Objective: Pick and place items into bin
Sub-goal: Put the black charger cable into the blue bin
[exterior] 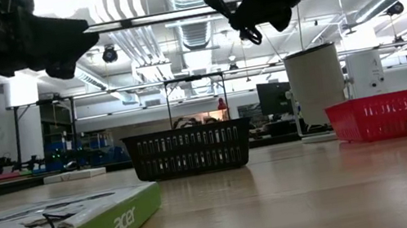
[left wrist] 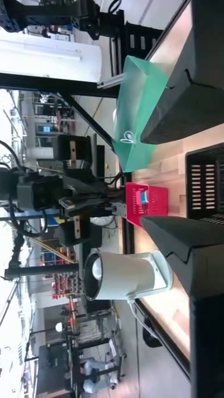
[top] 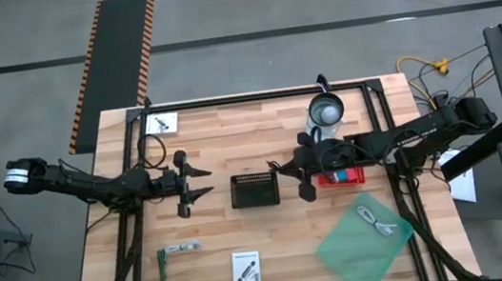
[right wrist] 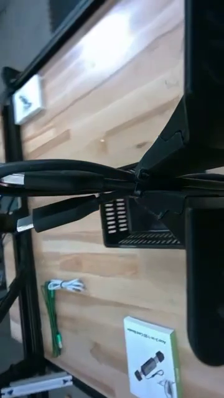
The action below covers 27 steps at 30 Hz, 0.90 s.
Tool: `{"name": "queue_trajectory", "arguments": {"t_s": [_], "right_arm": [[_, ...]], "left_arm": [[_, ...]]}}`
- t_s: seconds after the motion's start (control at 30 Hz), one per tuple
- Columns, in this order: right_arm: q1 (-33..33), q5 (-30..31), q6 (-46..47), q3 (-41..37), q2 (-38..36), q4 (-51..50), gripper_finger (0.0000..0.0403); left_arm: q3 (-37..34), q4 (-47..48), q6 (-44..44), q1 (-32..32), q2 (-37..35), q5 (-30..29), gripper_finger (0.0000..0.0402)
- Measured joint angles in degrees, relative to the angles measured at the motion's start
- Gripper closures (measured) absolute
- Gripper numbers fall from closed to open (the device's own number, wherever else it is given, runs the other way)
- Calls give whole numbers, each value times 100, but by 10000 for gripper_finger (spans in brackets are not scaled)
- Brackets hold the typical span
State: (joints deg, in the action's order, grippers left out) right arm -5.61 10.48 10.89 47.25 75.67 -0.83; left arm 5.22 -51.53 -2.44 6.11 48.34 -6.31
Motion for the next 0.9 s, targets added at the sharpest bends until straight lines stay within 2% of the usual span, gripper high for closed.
{"name": "queue_trajectory", "arguments": {"t_s": [0.9], "right_arm": [[-100,-22,2663,1417,25,-3637,380]], "left_arm": [[1,-29,-144,-2,150,0,219]]}}
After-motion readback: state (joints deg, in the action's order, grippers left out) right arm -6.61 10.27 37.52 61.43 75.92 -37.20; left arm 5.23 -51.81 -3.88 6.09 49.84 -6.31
